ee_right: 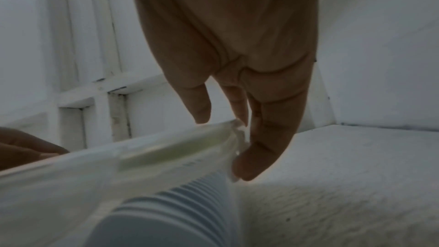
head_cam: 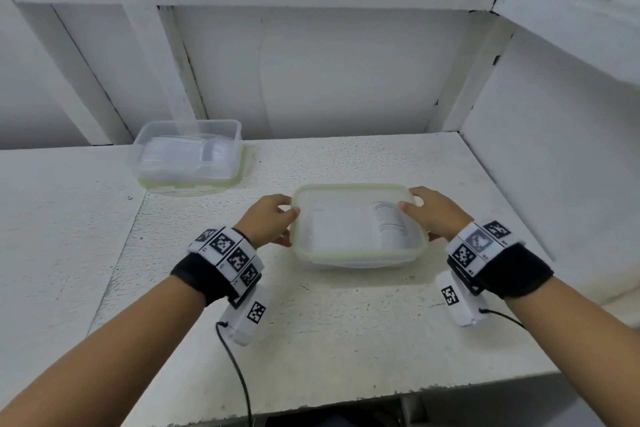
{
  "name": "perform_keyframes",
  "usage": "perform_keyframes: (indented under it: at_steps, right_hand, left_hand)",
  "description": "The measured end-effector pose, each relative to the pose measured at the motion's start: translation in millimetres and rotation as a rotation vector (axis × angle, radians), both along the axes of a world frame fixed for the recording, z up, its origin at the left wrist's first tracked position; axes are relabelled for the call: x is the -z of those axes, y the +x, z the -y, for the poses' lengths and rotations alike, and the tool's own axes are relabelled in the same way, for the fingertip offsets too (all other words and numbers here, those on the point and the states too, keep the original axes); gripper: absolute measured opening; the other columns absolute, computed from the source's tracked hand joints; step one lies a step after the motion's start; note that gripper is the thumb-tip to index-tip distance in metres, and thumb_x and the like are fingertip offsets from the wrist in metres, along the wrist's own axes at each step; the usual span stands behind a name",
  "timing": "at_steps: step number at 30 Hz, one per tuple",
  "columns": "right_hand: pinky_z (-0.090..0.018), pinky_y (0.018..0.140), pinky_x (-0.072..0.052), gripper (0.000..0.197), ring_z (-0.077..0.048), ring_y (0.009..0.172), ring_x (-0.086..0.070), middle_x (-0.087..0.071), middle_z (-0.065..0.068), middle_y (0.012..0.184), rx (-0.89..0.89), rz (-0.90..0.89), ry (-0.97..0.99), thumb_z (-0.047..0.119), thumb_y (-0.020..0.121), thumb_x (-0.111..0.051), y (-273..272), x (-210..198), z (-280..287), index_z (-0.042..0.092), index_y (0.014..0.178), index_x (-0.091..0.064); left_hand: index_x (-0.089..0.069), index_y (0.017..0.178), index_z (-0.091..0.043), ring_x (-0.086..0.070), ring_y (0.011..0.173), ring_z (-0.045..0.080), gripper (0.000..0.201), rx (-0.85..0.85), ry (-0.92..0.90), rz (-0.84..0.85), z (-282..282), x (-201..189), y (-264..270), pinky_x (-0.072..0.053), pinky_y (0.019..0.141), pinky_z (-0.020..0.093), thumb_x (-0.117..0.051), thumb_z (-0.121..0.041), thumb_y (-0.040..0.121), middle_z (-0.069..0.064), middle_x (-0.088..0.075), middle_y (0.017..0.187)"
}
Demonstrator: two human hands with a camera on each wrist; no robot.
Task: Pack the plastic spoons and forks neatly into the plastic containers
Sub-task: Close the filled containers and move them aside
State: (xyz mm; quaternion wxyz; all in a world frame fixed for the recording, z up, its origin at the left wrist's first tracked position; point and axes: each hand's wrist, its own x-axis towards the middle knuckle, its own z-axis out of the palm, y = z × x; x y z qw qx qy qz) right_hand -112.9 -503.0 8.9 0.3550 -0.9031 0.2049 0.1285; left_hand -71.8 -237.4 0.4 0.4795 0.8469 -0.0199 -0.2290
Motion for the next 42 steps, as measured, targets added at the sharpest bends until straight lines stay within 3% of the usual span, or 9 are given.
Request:
perform_keyframes:
  at_steps: [5, 8, 14, 20, 26, 31, 34, 39, 42]
  right_hand:
    - [-0.048, 0.099, -0.043, 0.048, -0.034, 0.121, -0.048, -0.045, -0.014, 0.14, 0.044, -0.029, -0.164, 0.03, 0.096, -0.046, 21, -5, 21, 0.011, 0.139, -0.038]
    - [-0.042, 0.1, -0.041, 0.048, -0.034, 0.125, -0.044, -0.041, -0.014, 0.143, 0.021, -0.091, -0.266, 0.029, 0.098, -0.043, 31, -6, 24, 0.006, 0.139, -0.037]
    - [-0.033, 0.108, -0.028, 0.055, -0.027, 0.137, -0.031, -0.031, -0.012, 0.151, -0.162, -0.121, -0.448, 0.032, 0.099, -0.039, 56, -36, -10, 0.003, 0.144, -0.027]
    - [-0.035, 0.102, -0.038, 0.046, -0.025, 0.125, -0.046, -0.046, -0.009, 0.141, -0.33, 0.141, -0.126, 0.03, 0.096, -0.047, 120, -69, -127, 0.008, 0.136, -0.045]
    - [-0.046, 0.095, -0.048, 0.049, -0.034, 0.112, -0.057, -0.051, -0.017, 0.127, -0.276, -0.028, 0.173, 0.025, 0.096, -0.049, 186, -36, -232, -0.002, 0.135, -0.039]
    - [-0.039, 0.097, -0.045, 0.041, -0.036, 0.117, -0.053, -0.051, -0.016, 0.105, -0.237, -0.039, 0.109, 0.019, 0.094, -0.047, 215, -4, -264, -0.005, 0.127, -0.048]
    - [-0.042, 0.097, -0.047, 0.037, -0.036, 0.115, -0.055, -0.056, -0.02, 0.121, -0.221, -0.008, 0.093, 0.01, 0.092, -0.046, 221, 7, -264, -0.004, 0.126, -0.05]
    - [-0.048, 0.084, -0.054, 0.024, -0.037, 0.094, -0.066, -0.064, -0.019, 0.108, -0.144, 0.042, 0.189, 0.004, 0.089, -0.045, 207, -7, -252, 0.001, 0.112, -0.054]
    - [-0.047, 0.08, -0.056, 0.026, -0.034, 0.095, -0.065, -0.06, -0.012, 0.109, -0.152, 0.068, 0.315, 0.002, 0.09, -0.047, 179, -26, -234, 0.006, 0.115, -0.054]
  left_hand:
    - [-0.044, 0.134, -0.005, -0.062, 0.064, 0.019, 0.04, 0.039, -0.018, -0.036, 38, 6, 27, -0.059, 0.065, 0.032, -0.047, -0.019, 0.097, 0.012, -0.059, 0.096]
    - [-0.042, 0.135, -0.003, -0.063, 0.067, 0.023, 0.043, 0.046, -0.038, -0.054, 46, 11, 38, -0.058, 0.073, 0.04, -0.048, -0.021, 0.097, 0.016, -0.06, 0.1]
    - [-0.049, 0.131, -0.01, -0.064, 0.083, 0.02, 0.038, 0.165, 0.131, 0.059, 14, 5, 56, -0.054, 0.066, 0.03, -0.044, -0.027, 0.097, 0.009, -0.062, 0.11]
    - [-0.063, 0.113, -0.007, -0.058, 0.106, 0.027, 0.029, -0.075, 0.284, 0.385, -81, -17, 105, -0.043, 0.089, 0.031, -0.044, -0.021, 0.096, 0.01, -0.065, 0.114]
    - [-0.06, 0.121, -0.008, -0.051, 0.117, 0.035, 0.033, -0.369, 0.523, 0.394, -188, -10, 163, -0.04, 0.1, 0.037, -0.048, -0.017, 0.092, 0.02, -0.057, 0.125]
    - [-0.048, 0.13, 0.003, -0.052, 0.116, 0.038, 0.04, -0.367, 0.545, 0.165, -221, 8, 185, -0.043, 0.095, 0.039, -0.047, -0.014, 0.094, 0.023, -0.053, 0.129]
    - [-0.052, 0.125, 0.003, -0.06, 0.104, 0.039, 0.036, -0.409, 0.387, 0.112, -227, 14, 186, -0.053, 0.081, 0.042, -0.046, -0.007, 0.091, 0.024, -0.059, 0.121]
    - [-0.054, 0.109, -0.008, -0.063, 0.095, 0.034, 0.022, -0.5, 0.174, 0.094, -228, 2, 173, -0.057, 0.07, 0.04, -0.051, -0.006, 0.087, 0.019, -0.058, 0.116]
    - [-0.051, 0.119, -0.013, -0.063, 0.078, 0.027, 0.029, -0.455, 0.053, 0.096, -225, -17, 147, -0.056, 0.066, 0.036, -0.052, -0.011, 0.09, 0.016, -0.06, 0.105]
